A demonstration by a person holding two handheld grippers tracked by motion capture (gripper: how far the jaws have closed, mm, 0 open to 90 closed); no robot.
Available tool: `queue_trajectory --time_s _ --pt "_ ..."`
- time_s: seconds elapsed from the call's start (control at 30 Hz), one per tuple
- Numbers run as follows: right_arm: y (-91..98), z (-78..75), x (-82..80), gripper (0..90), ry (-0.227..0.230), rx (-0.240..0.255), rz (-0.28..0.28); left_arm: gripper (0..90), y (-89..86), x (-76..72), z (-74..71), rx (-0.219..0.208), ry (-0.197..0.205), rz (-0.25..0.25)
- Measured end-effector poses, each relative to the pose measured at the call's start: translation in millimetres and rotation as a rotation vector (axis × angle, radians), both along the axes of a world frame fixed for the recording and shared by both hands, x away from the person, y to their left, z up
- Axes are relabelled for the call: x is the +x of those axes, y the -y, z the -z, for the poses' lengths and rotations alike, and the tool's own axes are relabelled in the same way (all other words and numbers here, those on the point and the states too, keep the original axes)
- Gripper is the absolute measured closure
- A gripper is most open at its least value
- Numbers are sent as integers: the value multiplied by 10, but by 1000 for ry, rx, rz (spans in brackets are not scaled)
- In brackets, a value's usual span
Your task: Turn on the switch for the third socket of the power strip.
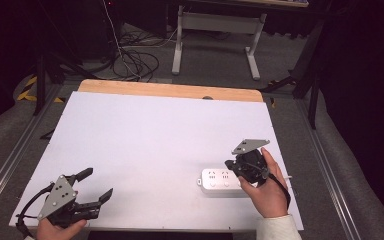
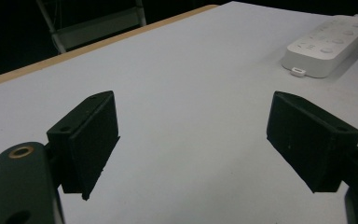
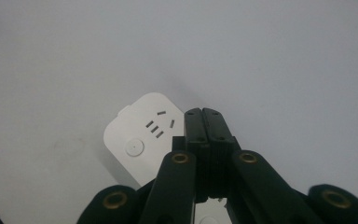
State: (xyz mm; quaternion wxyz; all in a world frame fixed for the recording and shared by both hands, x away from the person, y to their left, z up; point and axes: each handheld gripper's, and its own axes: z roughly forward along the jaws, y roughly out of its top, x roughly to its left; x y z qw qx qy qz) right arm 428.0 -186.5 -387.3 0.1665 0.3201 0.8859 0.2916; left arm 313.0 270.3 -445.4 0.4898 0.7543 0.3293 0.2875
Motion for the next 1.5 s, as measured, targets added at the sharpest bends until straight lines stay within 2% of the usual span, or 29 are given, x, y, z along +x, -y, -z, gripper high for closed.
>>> queue_trajectory --time_s 0.1,0.13,0.17,0.27,0.67,1.1,1.5 --pt "-32 31 9 900 -23 -45 -18 173 0 3 1 1 -1 -2" --pt "-32 31 9 900 -23 -45 -18 173 0 2 1 1 -1 -3" --pt "-44 57 16 900 -36 -70 -16 173 0 2 0 1 1 -2" --pt "-49 88 26 900 -60 -76 -24 173 -1 1 0 0 -1 -3" --pt "-84 254 43 900 -105 -111 -26 174 -4 7 3 -3 -7 -5" --pt "-102 367 30 900 -163 -141 -34 173 -4 7 4 -3 -6 -6" --pt "-99 427 34 900 -184 -147 -43 176 -2 0 5 -9 -11 -5"
